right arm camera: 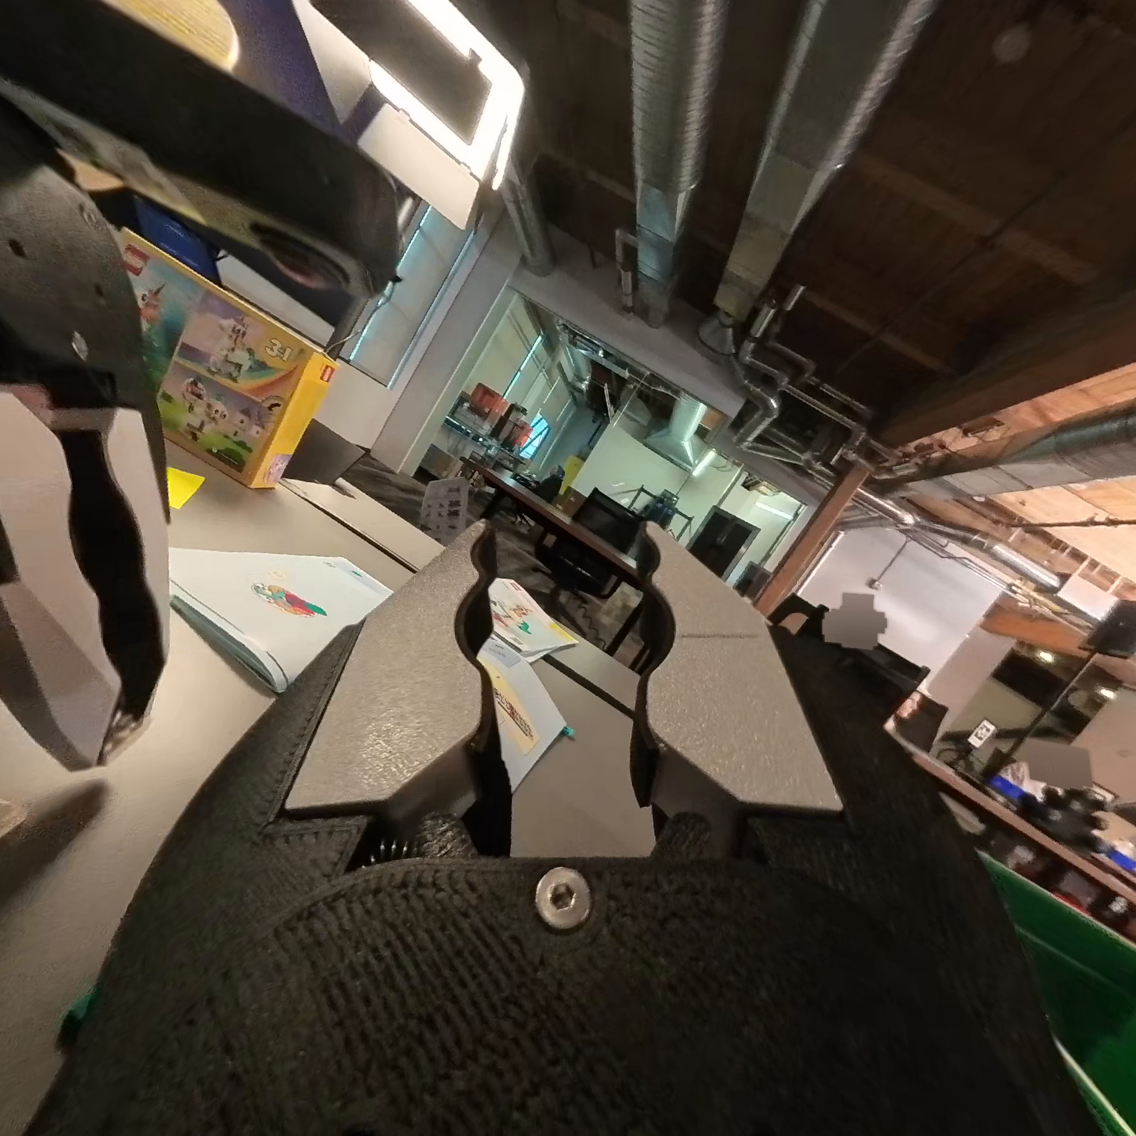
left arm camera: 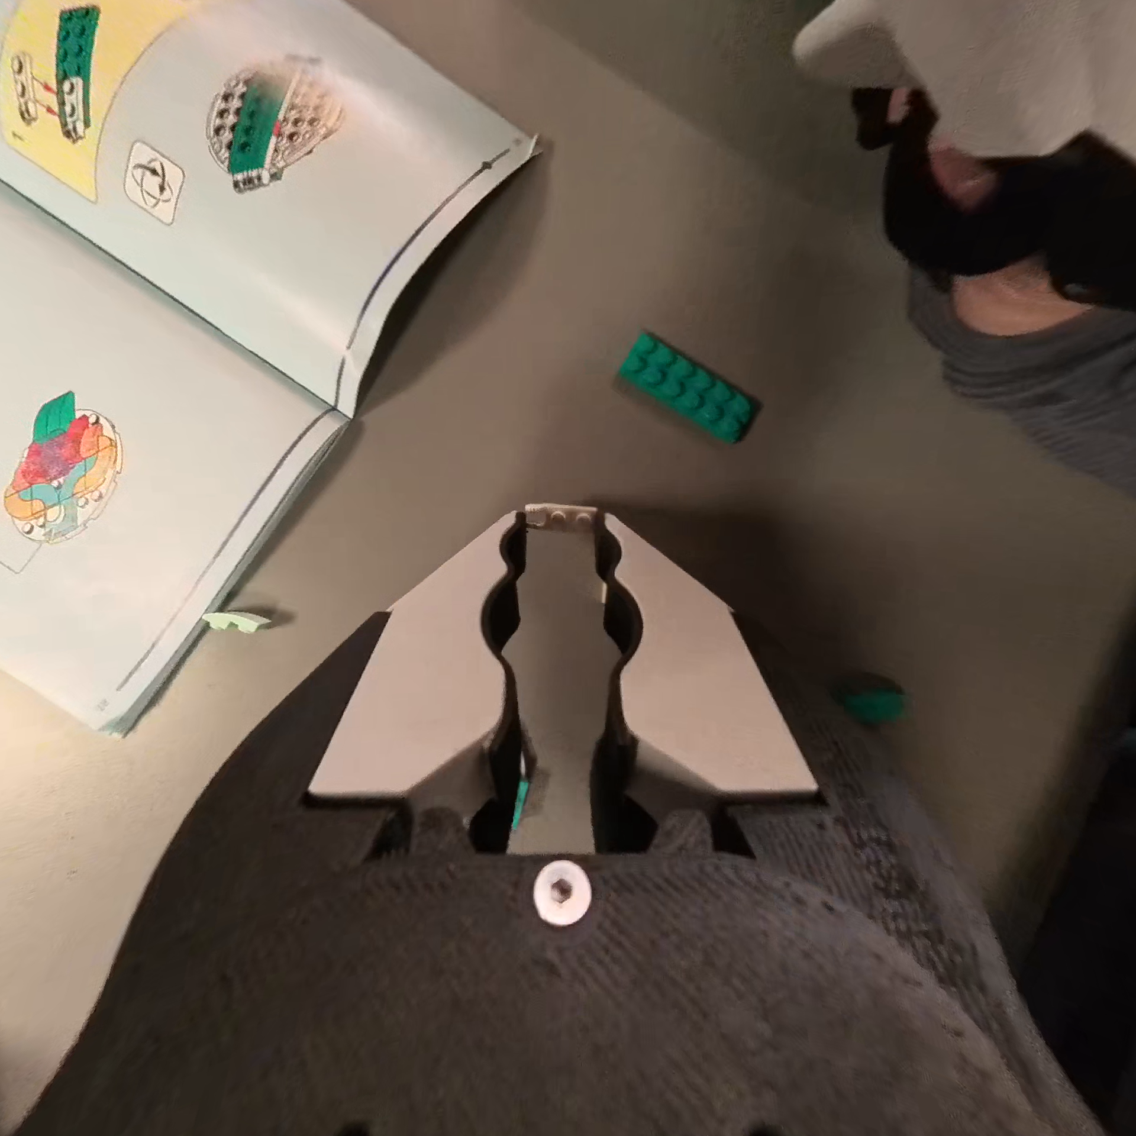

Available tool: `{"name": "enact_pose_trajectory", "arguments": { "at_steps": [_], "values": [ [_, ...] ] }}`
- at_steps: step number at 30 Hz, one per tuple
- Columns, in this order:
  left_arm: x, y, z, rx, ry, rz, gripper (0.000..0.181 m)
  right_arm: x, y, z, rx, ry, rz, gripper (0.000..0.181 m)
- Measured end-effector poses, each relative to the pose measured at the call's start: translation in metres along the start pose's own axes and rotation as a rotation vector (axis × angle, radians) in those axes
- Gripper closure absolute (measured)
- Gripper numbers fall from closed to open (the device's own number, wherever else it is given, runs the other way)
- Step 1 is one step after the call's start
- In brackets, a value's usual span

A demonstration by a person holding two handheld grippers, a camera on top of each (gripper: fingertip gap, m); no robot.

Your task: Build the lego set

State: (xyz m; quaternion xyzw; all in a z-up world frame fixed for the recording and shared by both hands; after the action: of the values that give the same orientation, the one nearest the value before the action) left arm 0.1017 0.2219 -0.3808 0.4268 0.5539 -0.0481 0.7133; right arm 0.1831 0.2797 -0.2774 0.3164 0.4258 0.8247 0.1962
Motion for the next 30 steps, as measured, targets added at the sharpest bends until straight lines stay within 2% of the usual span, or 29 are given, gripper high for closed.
{"name": "enact_pose_trajectory", "arguments": {
  "at_steps": [10, 14, 17, 20, 24, 27, 30],
  "values": [
    [0.010, -0.003, -0.005, -0.055, -0.026, -0.025, 0.160, 0.000, -0.003, 0.005, 0.035, -0.015, -0.008, 0.138],
    [0.009, -0.002, -0.008, -0.075, -0.012, -0.009, 0.147, 0.000, -0.003, 0.004, 0.027, -0.011, -0.008, 0.139],
    [-0.002, 0.005, -0.009, -0.093, -0.023, 0.065, 0.139, 0.000, -0.003, 0.003, 0.017, -0.009, -0.010, 0.139],
    [-0.036, 0.013, -0.004, -0.080, -0.054, 0.201, 0.138, -0.001, -0.004, 0.002, 0.001, -0.007, -0.015, 0.140],
    [-0.114, 0.002, 0.008, -0.040, -0.086, 0.411, 0.138, -0.001, -0.005, 0.004, -0.001, -0.015, -0.021, 0.140],
    [-0.181, -0.033, 0.001, -0.020, 0.023, 0.498, 0.139, 0.001, -0.006, 0.002, -0.003, -0.004, -0.026, 0.141],
    [-0.247, -0.078, -0.015, -0.082, 0.191, 0.548, 0.139, 0.000, -0.008, 0.006, -0.002, -0.030, -0.041, 0.141]
  ]
}}
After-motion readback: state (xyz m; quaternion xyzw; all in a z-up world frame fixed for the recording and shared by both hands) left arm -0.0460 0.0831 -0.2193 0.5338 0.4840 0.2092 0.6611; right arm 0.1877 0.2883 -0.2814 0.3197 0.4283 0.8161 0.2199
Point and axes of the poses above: each gripper's, where its closed fingertips meet, x out along the fingers, y out of its top, z = x × y across the jaws, the point moved 3 cm from there along -x, back along the fingers, and after that the axes turned 7 degrees about x, right-handed, at the moved point
